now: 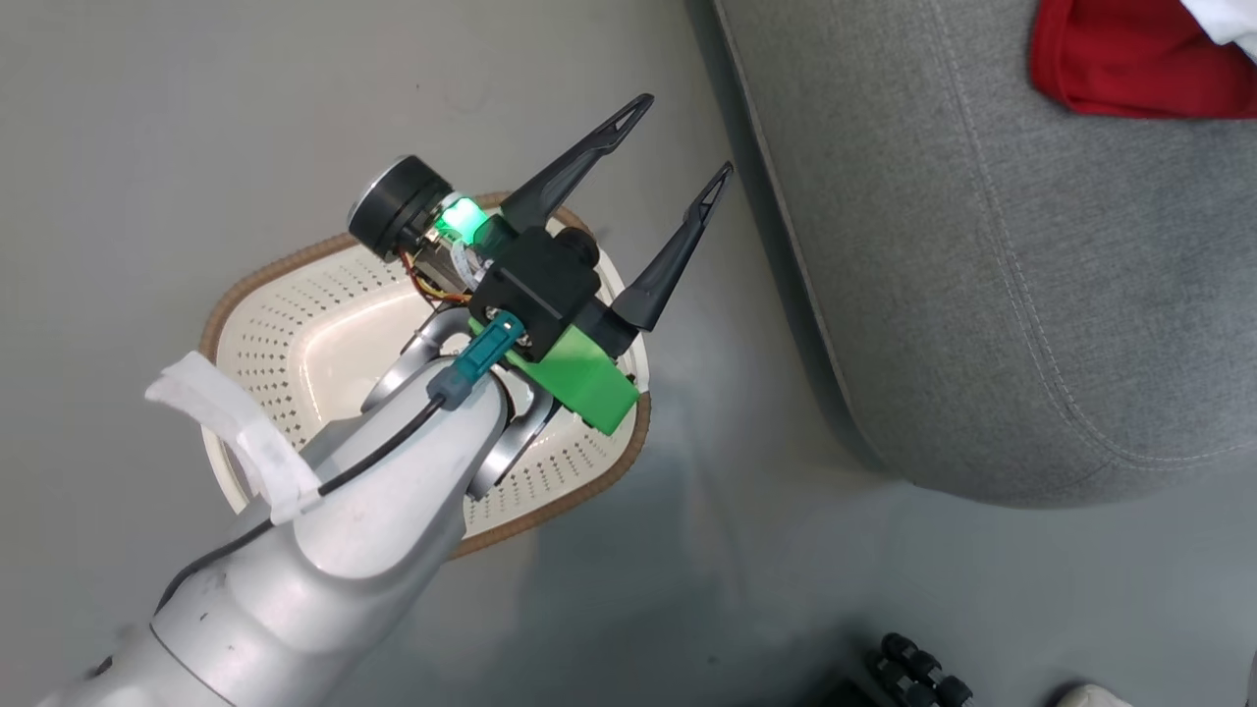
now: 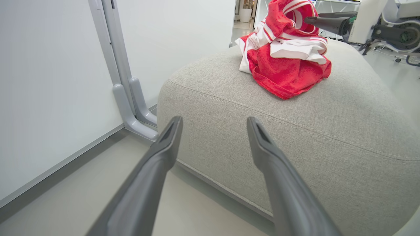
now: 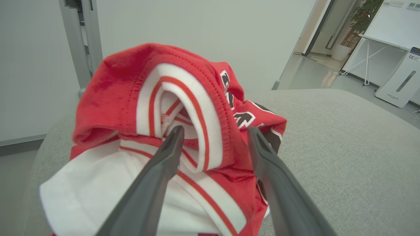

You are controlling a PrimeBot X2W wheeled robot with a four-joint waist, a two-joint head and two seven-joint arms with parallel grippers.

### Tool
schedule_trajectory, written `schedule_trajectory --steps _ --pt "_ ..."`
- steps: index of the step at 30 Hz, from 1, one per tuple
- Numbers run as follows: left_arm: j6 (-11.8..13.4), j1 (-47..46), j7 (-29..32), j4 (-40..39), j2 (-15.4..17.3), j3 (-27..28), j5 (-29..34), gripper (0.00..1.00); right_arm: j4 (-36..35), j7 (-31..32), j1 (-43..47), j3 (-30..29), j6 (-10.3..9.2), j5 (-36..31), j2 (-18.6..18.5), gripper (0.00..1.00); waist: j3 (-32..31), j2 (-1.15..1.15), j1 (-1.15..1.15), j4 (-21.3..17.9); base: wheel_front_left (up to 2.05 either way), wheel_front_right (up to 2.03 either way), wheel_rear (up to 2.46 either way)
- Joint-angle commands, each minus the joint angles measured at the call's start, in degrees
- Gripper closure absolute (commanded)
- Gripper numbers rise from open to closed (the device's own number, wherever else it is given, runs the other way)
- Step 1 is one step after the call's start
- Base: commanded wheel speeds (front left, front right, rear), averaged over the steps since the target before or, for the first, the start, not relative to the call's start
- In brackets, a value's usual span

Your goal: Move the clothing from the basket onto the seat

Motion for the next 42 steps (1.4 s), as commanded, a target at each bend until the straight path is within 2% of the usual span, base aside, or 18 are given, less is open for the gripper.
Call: schedule_trajectory --steps 1,9,18,34,42 --pt "0.42 1.7 -0.27 -0.38 -0.12 0.84 -0.19 0.0 -1.41 -0.1 2.8 0.28 -0.04 -0.01 0.48 0.0 -4.16 0.0 0.0 0.18 0.0 0.0 0.0" --pt "1.57 10.15 -0.22 -1.41 -0.44 7.36 -1.21 0.0 -10.57 -0.1 15.35 5.56 -0.04 0.09 4.33 0.0 -13.1 0.0 0.0 1.63 0.0 0.0 0.0" --pt "1.96 19.77 -0.16 -2.63 -1.49 16.66 -0.14 0.0 -17.97 -0.1 25.19 11.54 -0.04 1.73 8.18 0.0 -21.21 0.0 0.0 6.47 0.0 0.0 0.0" --pt "0.0 31.57 -0.15 -4.44 -4.11 33.64 4.17 0.0 -21.75 -0.1 32.08 17.58 -0.04 2.15 11.85 0.0 -29.66 0.0 0.0 14.03 0.0 0.0 0.0" --pt "-1.23 37.24 -0.15 -5.28 -5.56 40.44 6.58 0.0 -23.03 -0.1 36.92 18.74 -0.04 2.02 12.9 0.0 -33.37 0.0 0.0 15.25 0.0 0.0 0.0"
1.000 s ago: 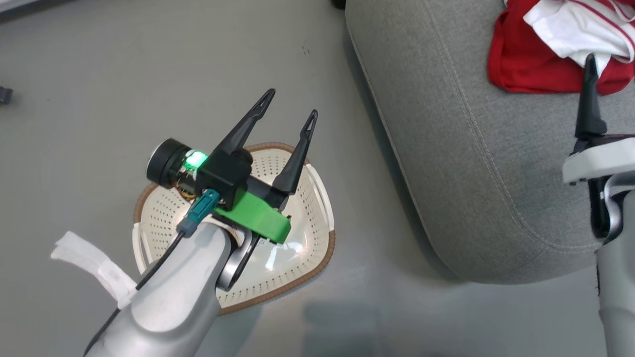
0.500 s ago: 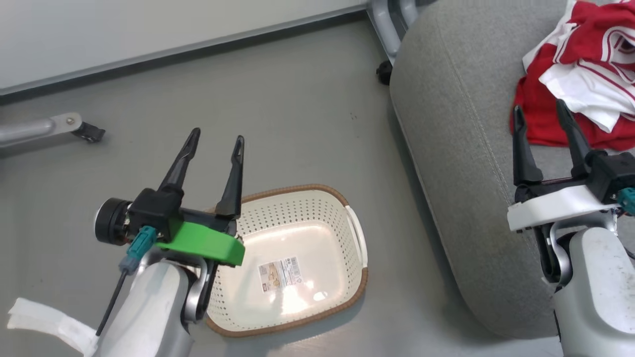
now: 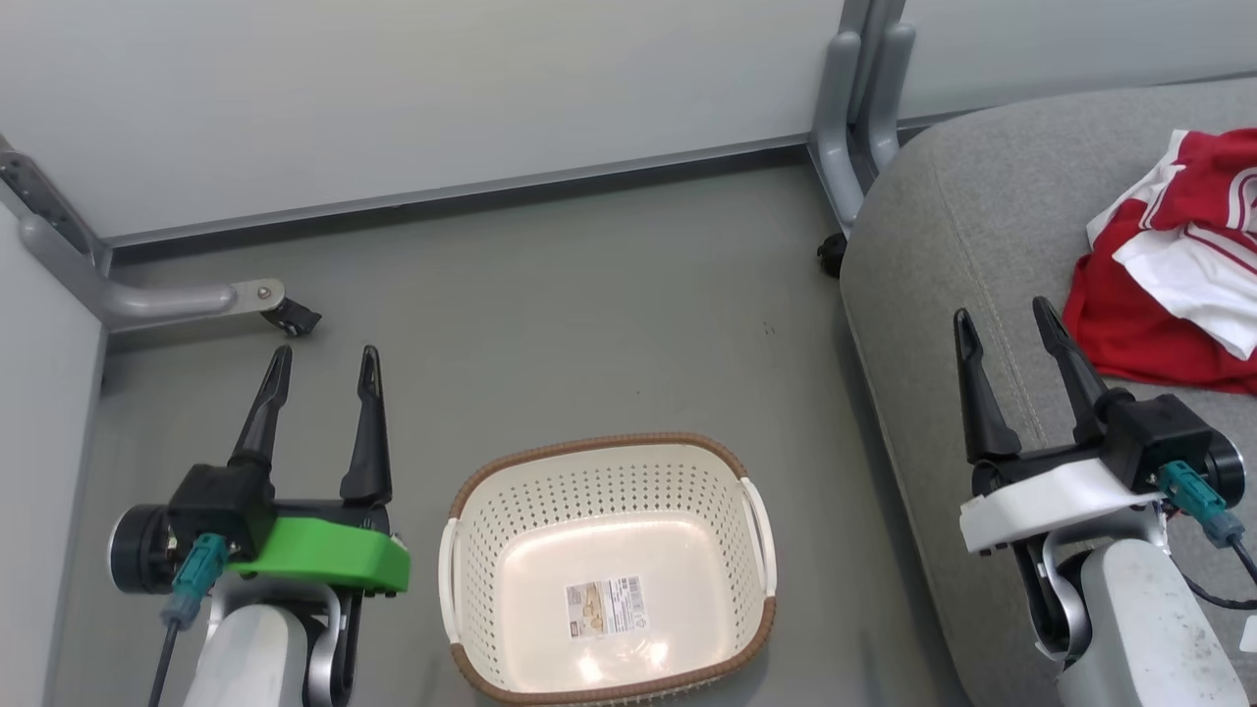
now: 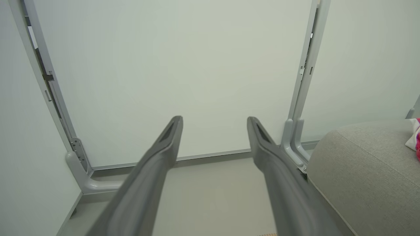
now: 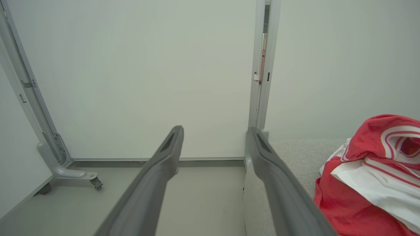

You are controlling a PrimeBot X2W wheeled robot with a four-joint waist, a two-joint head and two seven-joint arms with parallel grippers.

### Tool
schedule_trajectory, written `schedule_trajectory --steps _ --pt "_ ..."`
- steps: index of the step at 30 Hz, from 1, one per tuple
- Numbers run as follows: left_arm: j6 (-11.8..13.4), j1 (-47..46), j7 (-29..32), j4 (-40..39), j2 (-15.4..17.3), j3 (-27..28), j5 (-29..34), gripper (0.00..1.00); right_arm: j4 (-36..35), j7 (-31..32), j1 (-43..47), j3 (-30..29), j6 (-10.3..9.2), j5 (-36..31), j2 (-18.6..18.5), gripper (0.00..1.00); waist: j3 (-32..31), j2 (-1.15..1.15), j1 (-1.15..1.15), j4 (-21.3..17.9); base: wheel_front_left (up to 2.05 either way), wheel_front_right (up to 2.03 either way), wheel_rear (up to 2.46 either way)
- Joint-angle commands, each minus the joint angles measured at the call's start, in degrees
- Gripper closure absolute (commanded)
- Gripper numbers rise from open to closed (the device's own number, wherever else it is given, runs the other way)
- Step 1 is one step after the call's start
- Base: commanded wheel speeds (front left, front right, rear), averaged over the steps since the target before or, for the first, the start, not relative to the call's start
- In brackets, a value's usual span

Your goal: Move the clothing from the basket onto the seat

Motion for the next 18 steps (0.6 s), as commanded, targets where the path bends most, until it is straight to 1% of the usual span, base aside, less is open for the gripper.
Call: schedule_trajectory --steps 1,11,18 --pt "-0.43 1.58 0.01 -0.19 -0.41 0.75 0.69 0.0 -0.42 -0.1 1.43 -0.05 -0.04 -0.07 -0.1 0.0 -2.26 0.0 0.0 1.41 0.0 0.0 0.0" --pt "-1.18 6.42 0.01 -0.38 -1.93 4.55 3.25 0.0 -1.75 -0.1 7.44 -0.26 -0.04 0.85 0.13 0.0 -4.03 0.0 0.0 2.12 0.0 0.0 0.0" --pt "-2.09 8.7 0.01 -0.95 -2.77 4.85 4.44 0.0 -3.37 -0.1 11.08 -0.31 -0.04 2.44 0.15 0.0 -4.4 0.0 0.0 2.99 0.0 0.0 0.0"
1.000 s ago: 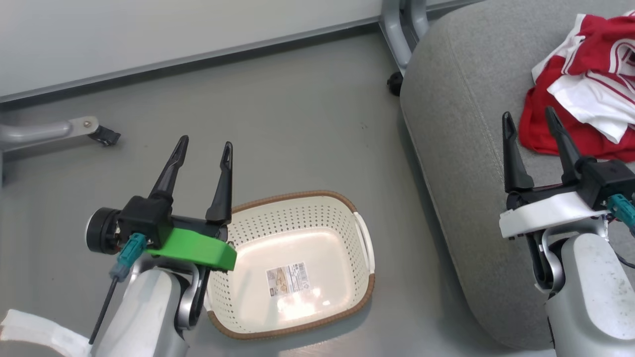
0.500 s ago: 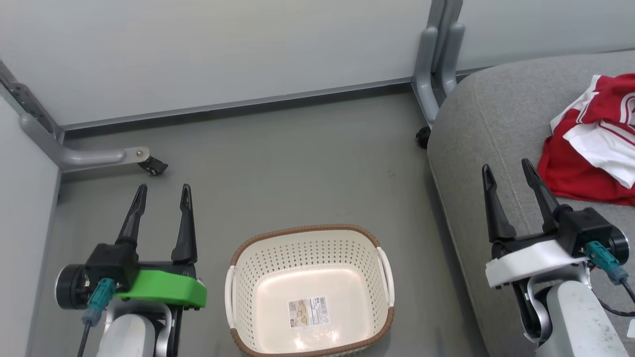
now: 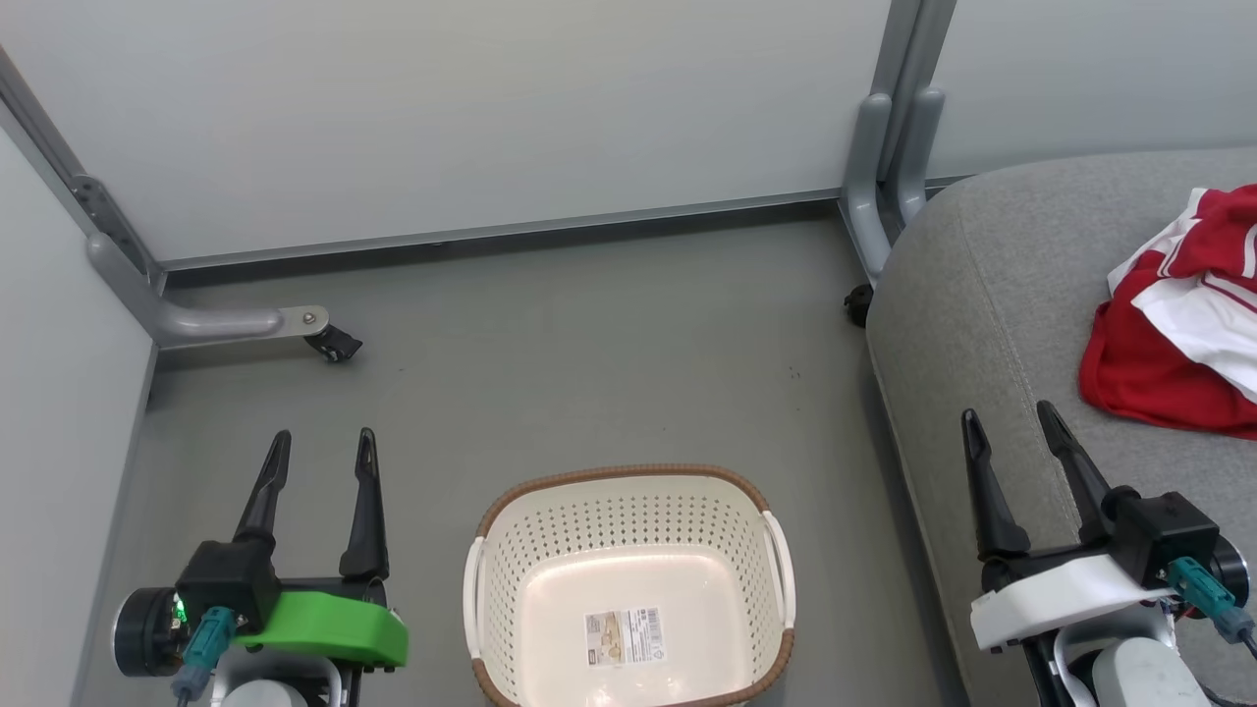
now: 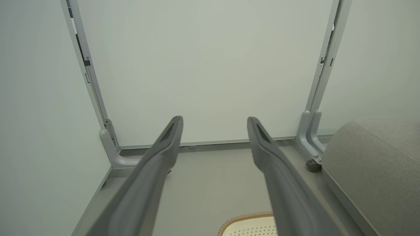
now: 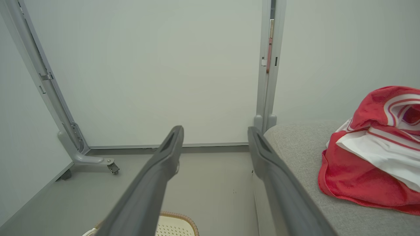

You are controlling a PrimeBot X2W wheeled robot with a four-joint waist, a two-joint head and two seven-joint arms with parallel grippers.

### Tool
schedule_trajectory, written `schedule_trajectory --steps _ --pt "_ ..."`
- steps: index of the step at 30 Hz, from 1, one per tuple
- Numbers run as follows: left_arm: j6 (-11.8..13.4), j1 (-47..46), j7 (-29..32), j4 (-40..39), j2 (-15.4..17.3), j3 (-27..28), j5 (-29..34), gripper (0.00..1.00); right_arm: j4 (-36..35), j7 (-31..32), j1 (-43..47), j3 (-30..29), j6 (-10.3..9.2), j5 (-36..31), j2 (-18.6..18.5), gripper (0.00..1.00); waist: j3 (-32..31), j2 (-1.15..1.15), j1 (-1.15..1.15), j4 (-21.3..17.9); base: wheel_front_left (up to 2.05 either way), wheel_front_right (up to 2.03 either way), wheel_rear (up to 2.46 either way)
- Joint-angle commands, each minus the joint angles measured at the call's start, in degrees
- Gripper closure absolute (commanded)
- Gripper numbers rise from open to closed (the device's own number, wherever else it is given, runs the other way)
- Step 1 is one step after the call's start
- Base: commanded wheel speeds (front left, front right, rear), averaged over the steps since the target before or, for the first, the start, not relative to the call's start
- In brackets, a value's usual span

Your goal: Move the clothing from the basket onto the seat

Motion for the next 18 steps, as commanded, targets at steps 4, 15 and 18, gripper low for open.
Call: schedule_trajectory --steps 4,15,18 --pt "-0.43 1.48 0.01 -0.39 -0.56 -0.01 0.69 0.0 -0.95 -0.1 2.02 0.55 -0.04 0.97 -0.14 0.0 -0.25 0.0 0.0 0.46 0.0 0.0 0.0" --pt "-0.68 1.17 0.01 -0.6 -1.31 0.31 1.47 0.0 0.47 -0.1 2.27 0.69 -0.04 1.52 -0.13 0.0 -0.51 0.0 0.0 0.66 0.0 0.0 0.0" --pt "-0.77 1.33 0.01 -0.61 -1.37 0.49 1.71 0.0 0.67 -0.1 2.29 0.76 -0.04 1.52 -0.13 0.0 -0.49 0.0 0.0 0.71 0.0 0.0 0.0"
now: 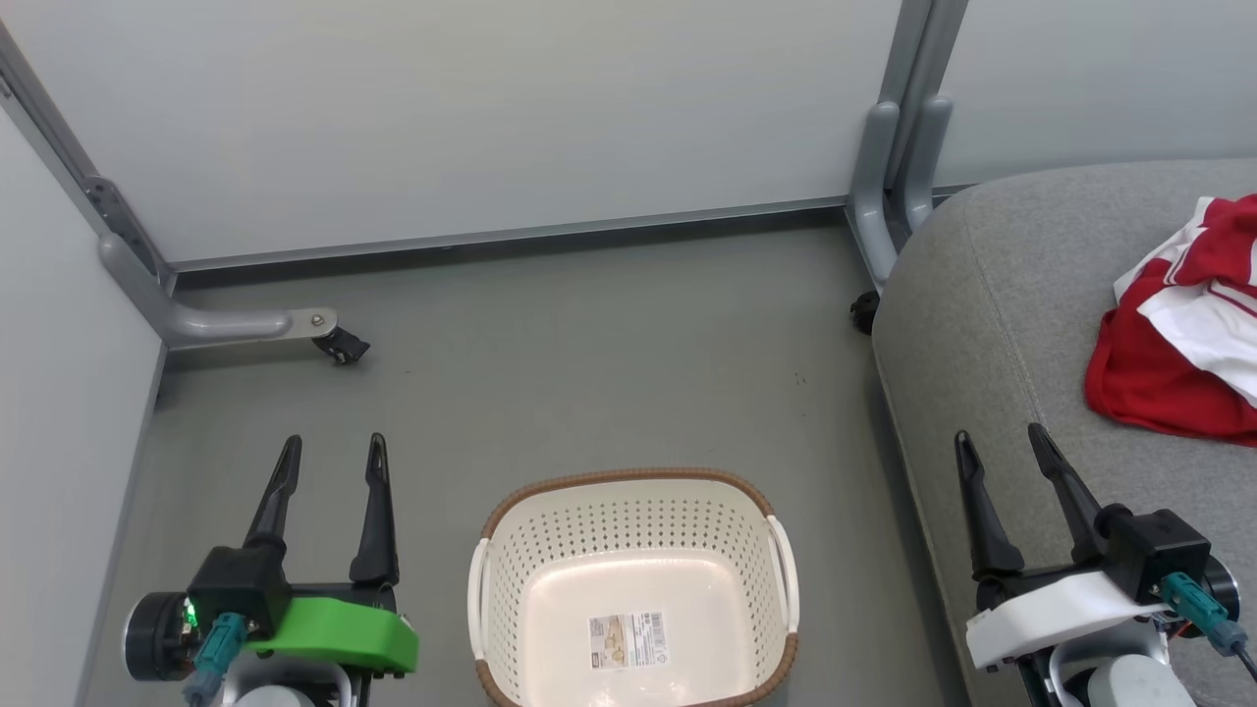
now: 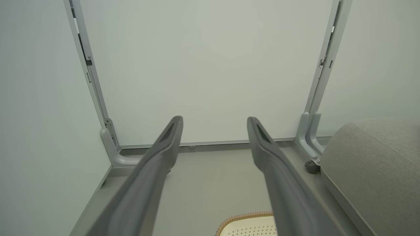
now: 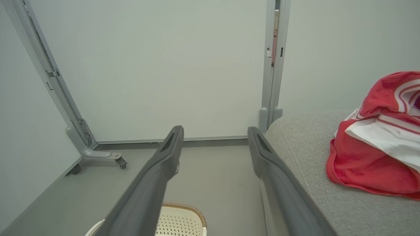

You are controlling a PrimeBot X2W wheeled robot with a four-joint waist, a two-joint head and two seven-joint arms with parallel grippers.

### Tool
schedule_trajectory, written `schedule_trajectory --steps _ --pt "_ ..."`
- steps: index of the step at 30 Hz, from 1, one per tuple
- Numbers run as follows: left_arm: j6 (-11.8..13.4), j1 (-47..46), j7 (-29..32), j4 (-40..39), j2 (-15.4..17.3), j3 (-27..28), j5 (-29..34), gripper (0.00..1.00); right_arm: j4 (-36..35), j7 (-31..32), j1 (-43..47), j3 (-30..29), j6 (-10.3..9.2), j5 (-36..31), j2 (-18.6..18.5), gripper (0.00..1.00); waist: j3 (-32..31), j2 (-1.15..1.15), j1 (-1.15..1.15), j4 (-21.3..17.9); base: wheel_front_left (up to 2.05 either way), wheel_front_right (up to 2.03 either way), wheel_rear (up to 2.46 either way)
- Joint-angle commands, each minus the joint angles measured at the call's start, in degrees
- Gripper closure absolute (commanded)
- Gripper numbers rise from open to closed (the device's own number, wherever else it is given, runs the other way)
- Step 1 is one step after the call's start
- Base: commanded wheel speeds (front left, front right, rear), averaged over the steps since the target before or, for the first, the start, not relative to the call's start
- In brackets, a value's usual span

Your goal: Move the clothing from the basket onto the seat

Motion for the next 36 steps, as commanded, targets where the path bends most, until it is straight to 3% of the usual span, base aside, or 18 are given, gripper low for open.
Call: schedule_trajectory --steps 1,6,7,12,36 --pt "-0.24 0.57 0.01 -0.03 -0.08 0.25 0.9 0.0 0.13 -0.1 0.53 -0.04 -0.04 0.22 -0.15 0.0 0.07 0.0 0.0 0.04 0.0 0.0 0.0" --pt "-0.17 0.43 0.01 0.01 -0.17 0.47 1.04 0.0 0.32 -0.1 0.24 0.08 -0.04 0.45 -0.15 0.0 0.22 0.0 0.0 0.08 0.0 0.0 0.0" --pt "-0.04 0.01 0.0 0.07 -0.17 0.24 0.91 1.0 0.17 0.0 0.0 0.08 0.0 0.19 0.0 1.0 0.21 0.0 0.0 0.08 0.0 0.0 0.0" --pt "-0.07 0.48 0.31 2.49 -0.4 0.18 0.16 1.0 2.41 0.27 0.6 0.06 0.0 0.98 0.51 1.0 0.22 0.0 0.0 0.04 0.0 0.0 0.0" --pt "-1.2 -0.73 6.72 2.69 -0.48 3.23 -24.96 1.0 3.49 6.68 -1.03 -1.64 -0.01 25.43 0.29 1.0 0.16 0.0 0.0 -1.2 0.0 0.0 0.0"
